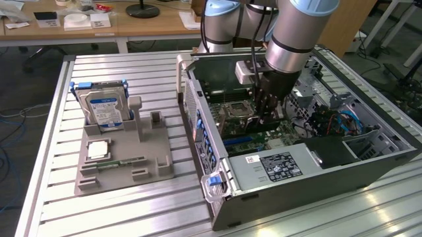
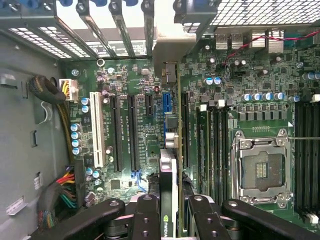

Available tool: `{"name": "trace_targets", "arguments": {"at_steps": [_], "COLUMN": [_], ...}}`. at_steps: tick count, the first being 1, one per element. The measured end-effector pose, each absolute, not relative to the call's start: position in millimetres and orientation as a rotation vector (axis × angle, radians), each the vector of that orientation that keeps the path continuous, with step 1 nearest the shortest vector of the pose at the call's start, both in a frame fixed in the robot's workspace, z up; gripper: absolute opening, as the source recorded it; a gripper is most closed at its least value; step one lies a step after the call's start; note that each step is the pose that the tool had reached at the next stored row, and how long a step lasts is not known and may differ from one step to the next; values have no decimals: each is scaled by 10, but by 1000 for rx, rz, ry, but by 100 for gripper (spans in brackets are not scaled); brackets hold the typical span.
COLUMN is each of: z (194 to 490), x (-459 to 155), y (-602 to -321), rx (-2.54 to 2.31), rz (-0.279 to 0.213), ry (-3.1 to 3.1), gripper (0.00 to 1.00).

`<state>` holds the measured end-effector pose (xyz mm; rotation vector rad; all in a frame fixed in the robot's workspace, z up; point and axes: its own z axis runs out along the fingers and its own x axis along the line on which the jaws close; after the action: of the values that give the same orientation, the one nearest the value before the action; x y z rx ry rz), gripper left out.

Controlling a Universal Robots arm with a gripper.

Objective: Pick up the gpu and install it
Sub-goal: 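Insert the gpu into the slot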

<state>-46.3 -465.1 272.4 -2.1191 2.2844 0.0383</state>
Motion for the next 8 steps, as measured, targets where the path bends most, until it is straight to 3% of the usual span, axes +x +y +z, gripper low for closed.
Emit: {"name": "trace_targets", "arguments": {"at_steps": [8], "z": [2723], "x": [-471], "y": [-4661], "rx": [-2119], "rz": [38], "ry": [2284], "gripper": [27]}}
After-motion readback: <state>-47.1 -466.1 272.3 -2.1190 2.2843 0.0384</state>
